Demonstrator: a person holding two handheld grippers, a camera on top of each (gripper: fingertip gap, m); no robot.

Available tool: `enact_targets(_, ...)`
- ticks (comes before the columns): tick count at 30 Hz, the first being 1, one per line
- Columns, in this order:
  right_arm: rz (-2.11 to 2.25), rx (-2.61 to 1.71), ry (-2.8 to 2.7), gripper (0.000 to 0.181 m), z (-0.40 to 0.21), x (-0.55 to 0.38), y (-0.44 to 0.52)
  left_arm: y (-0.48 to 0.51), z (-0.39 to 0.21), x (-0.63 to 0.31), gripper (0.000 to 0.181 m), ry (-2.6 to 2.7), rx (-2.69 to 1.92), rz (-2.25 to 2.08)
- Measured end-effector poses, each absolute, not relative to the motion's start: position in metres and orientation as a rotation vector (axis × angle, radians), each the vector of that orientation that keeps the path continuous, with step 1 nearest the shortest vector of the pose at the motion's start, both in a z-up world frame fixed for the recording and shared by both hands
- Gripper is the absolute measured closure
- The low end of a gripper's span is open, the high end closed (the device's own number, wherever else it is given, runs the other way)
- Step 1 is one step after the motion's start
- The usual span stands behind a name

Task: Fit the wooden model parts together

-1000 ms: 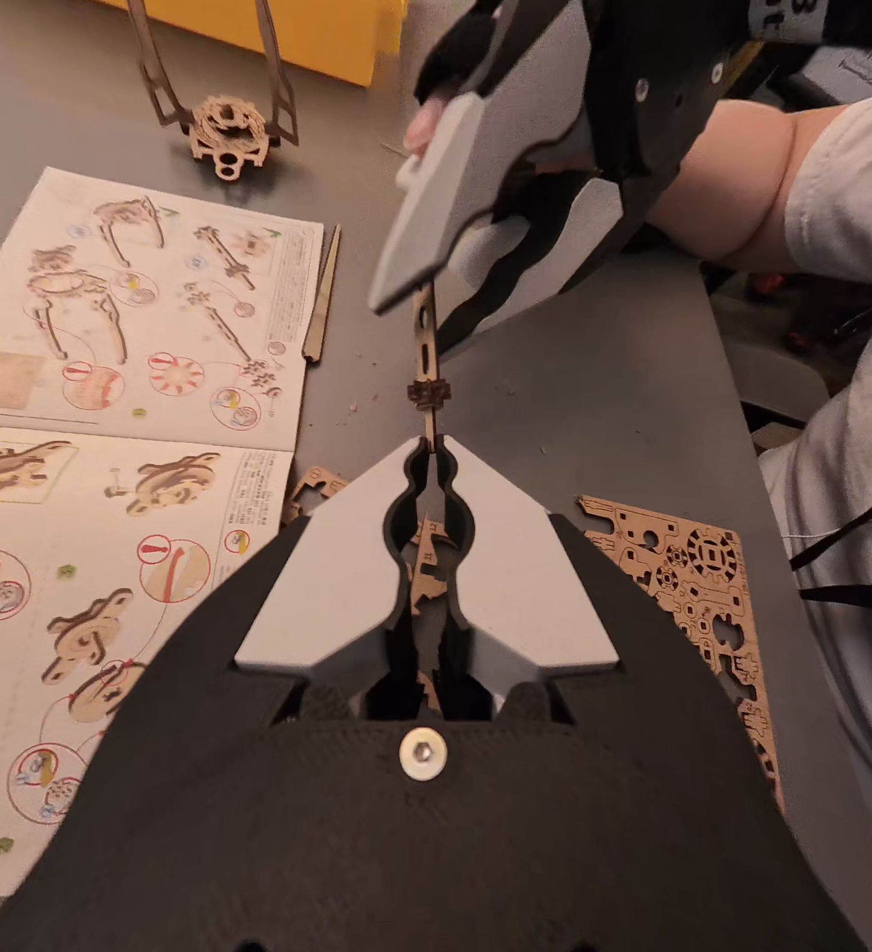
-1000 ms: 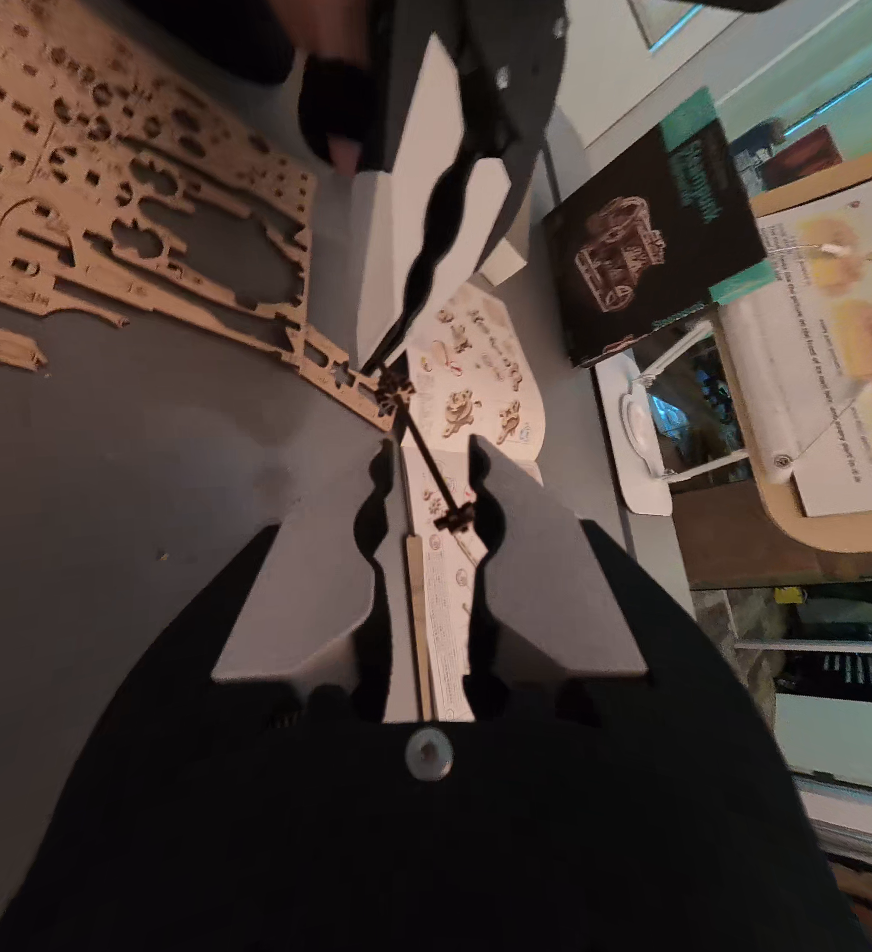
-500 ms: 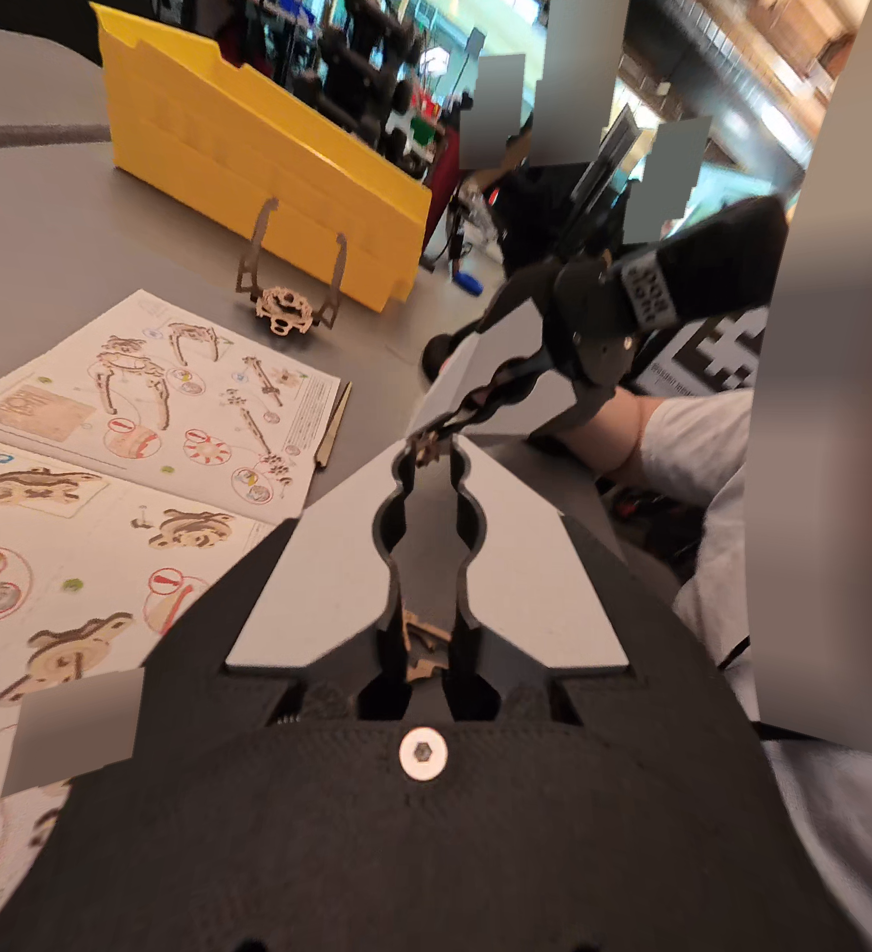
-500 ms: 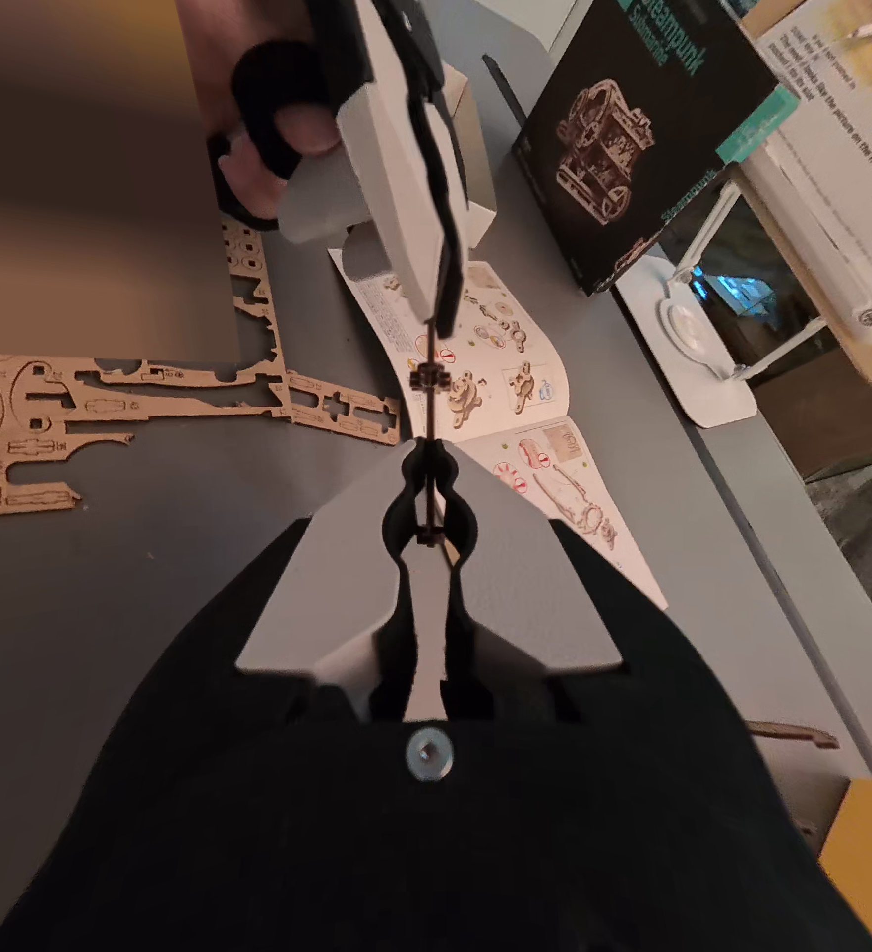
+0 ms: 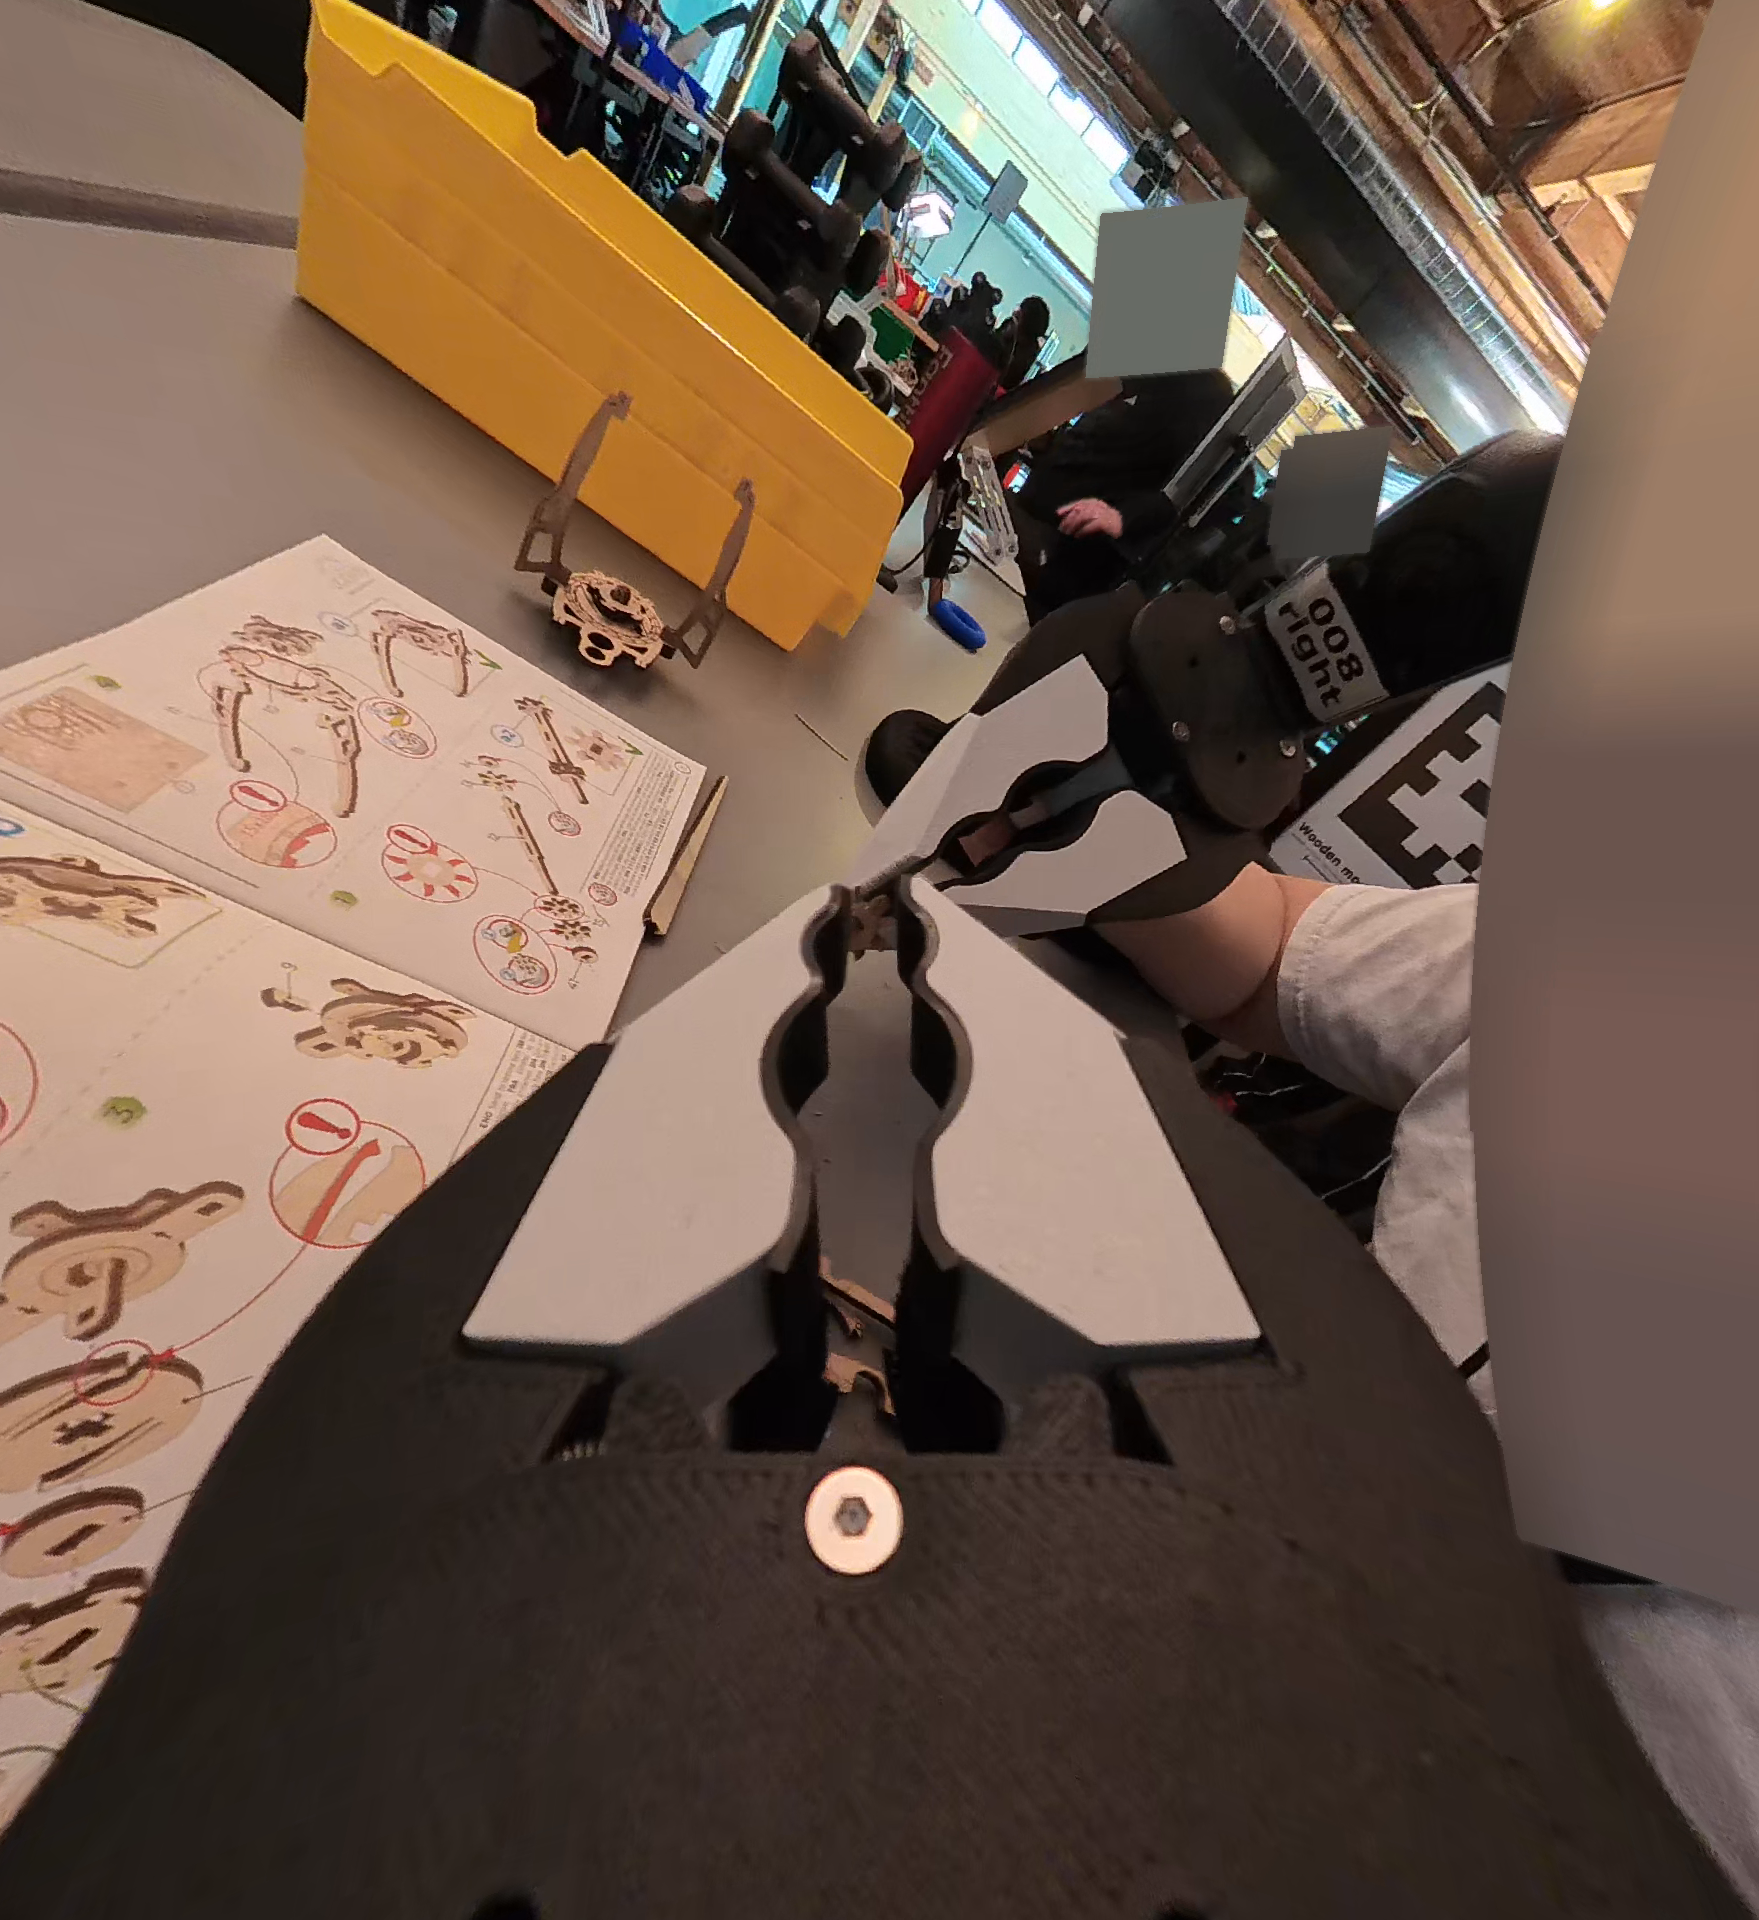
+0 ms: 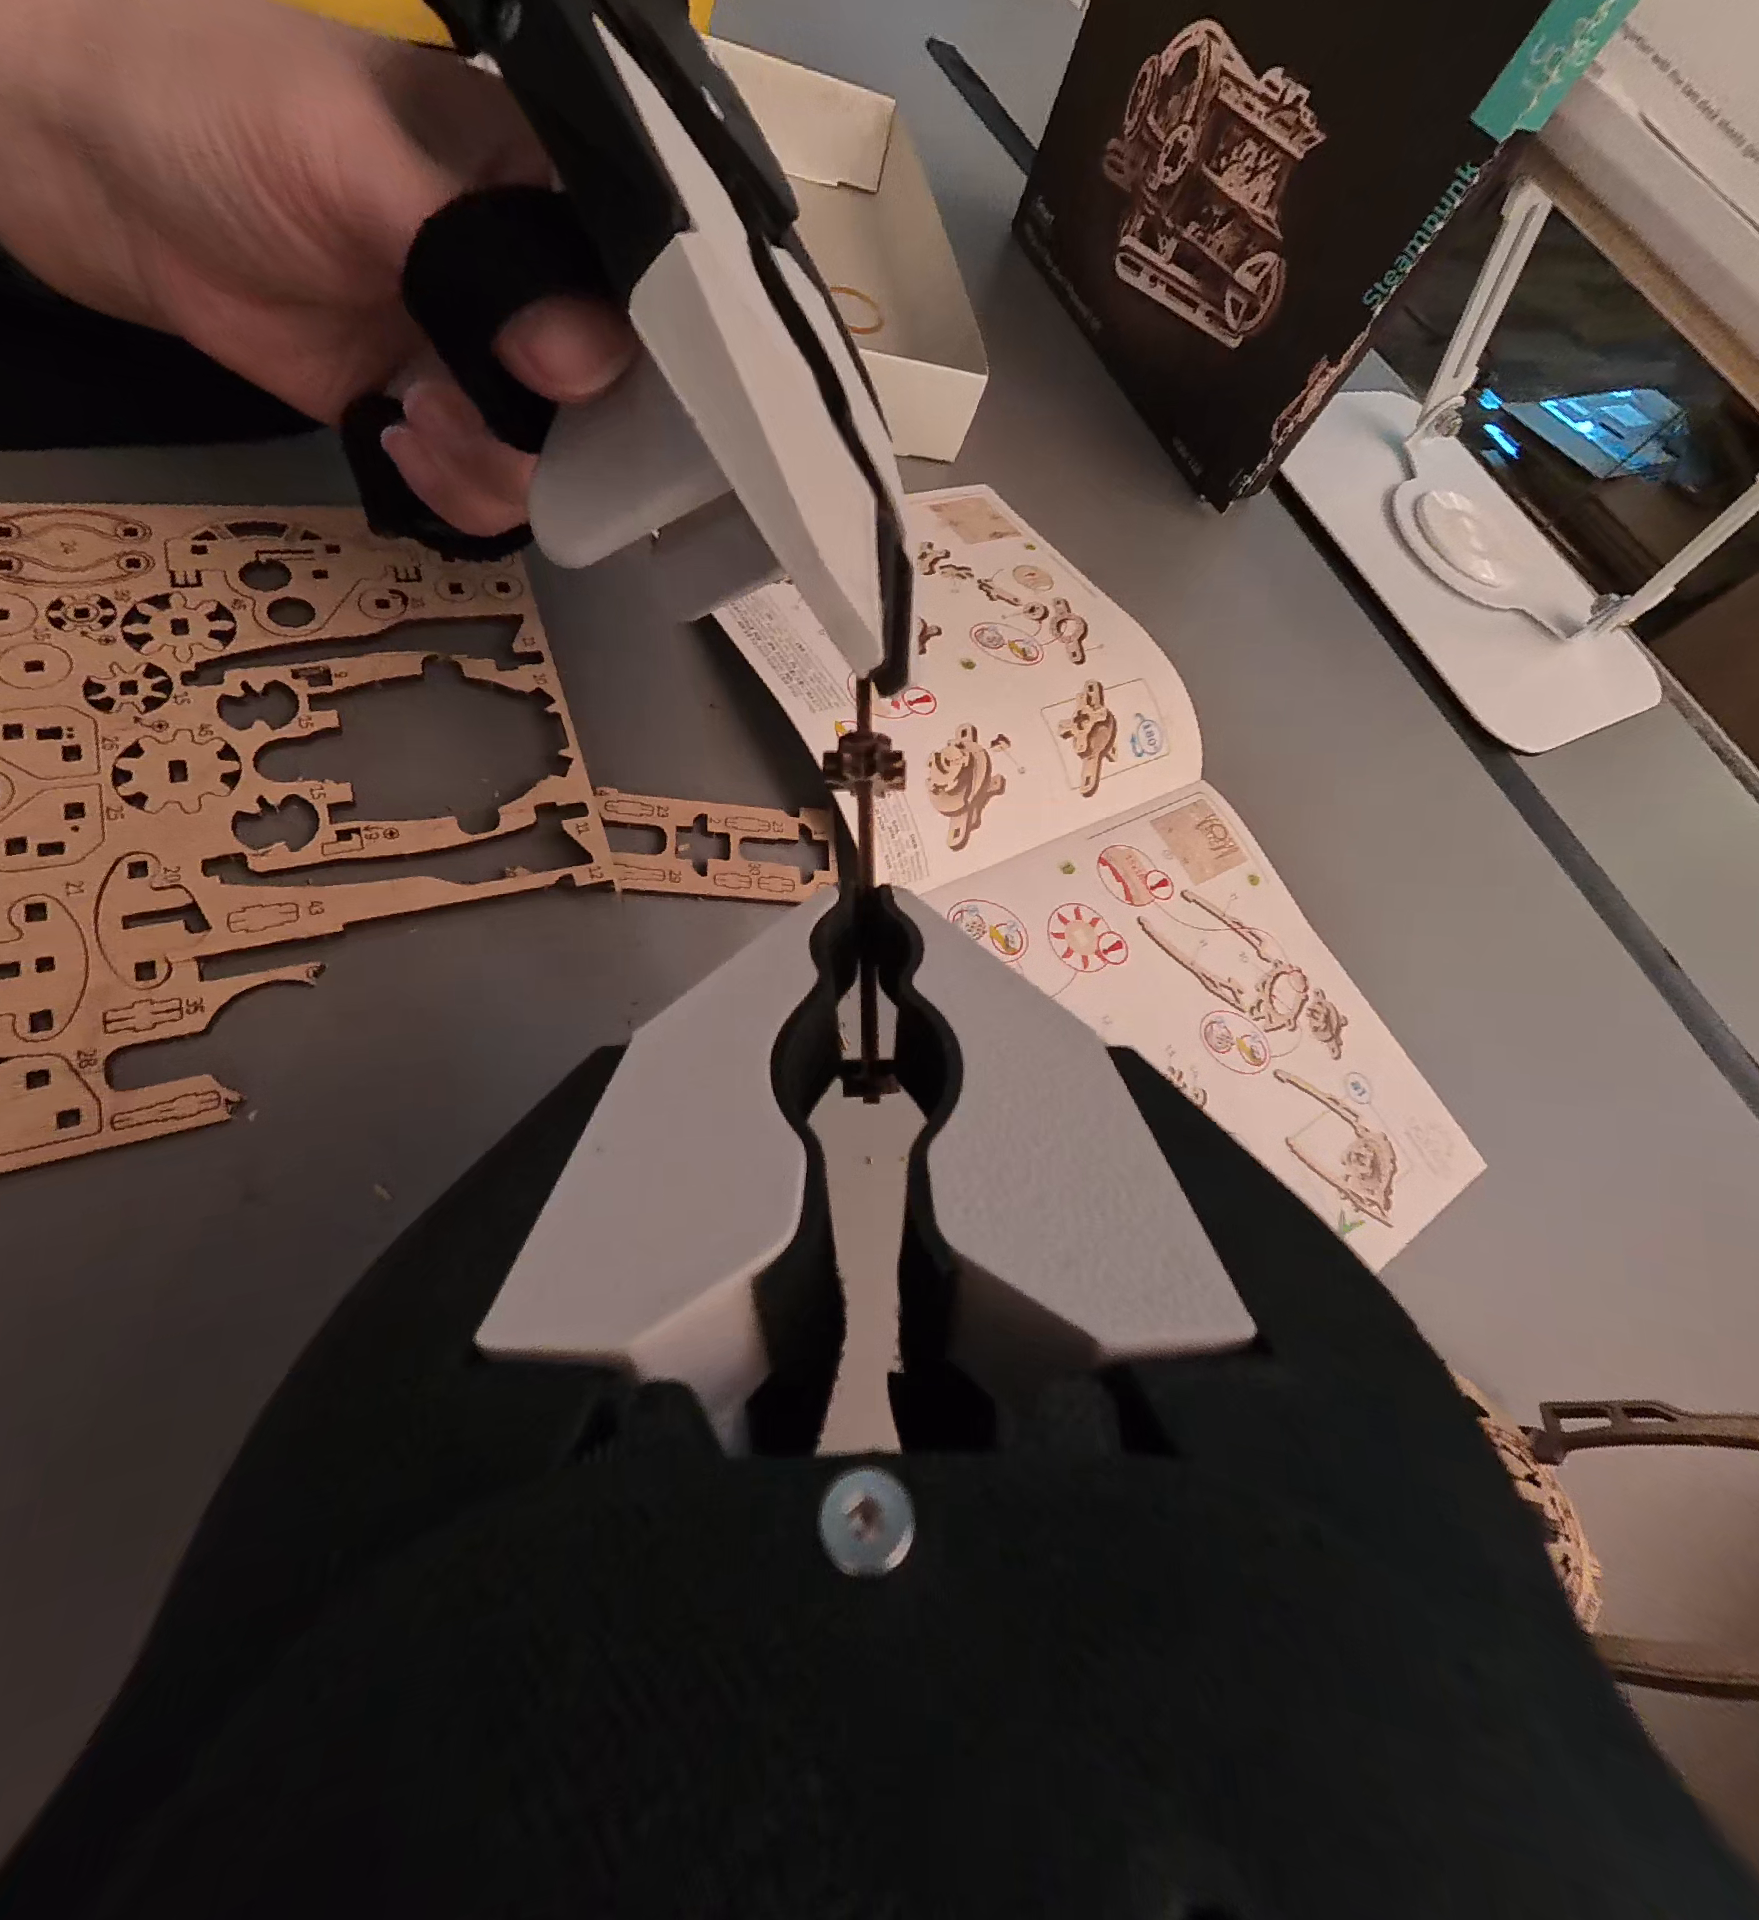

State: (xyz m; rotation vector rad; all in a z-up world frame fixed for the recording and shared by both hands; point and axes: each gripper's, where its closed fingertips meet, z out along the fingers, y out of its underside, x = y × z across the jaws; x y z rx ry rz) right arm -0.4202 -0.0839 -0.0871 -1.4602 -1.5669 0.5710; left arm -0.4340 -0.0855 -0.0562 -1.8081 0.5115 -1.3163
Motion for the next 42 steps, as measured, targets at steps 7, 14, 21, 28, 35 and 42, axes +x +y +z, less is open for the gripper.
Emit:
enact_targets(7, 0.594, -1.474, -1.537, 0.181, -0.084, -0.418, -0.080, -0.077, -0.053, -0.444, 0.165, 0.460, -1.791, -1.255)
enact_targets(14, 0.590, -1.415, -1.531, 0.181, -0.077, -0.420, -0.082, -0.086, -0.058, -0.429, 0.175, 0.484, -1.813, -1.323)
enact_targets(21, 0.565, -1.352, -1.536, 0.181, -0.072, -0.420, -0.083, -0.087, -0.049, -0.430, 0.178, 0.363, -1.760, -1.490)
enact_targets(28, 0.485, -1.308, -1.554, 0.181, -0.073, -0.420, -0.082, -0.086, -0.052, -0.429, 0.180, 0.409, -1.784, -1.356)
enact_targets(35, 0.429, -1.246, -1.559, 0.181, -0.068, -0.419, -0.085, -0.092, -0.049, -0.428, 0.180, 0.449, -1.795, -1.315)
enact_targets(42, 0.387, -1.221, -1.560, 0.181, -0.068, -0.419, -0.086, -0.094, -0.050, -0.428, 0.180, 0.443, -1.799, -1.312)
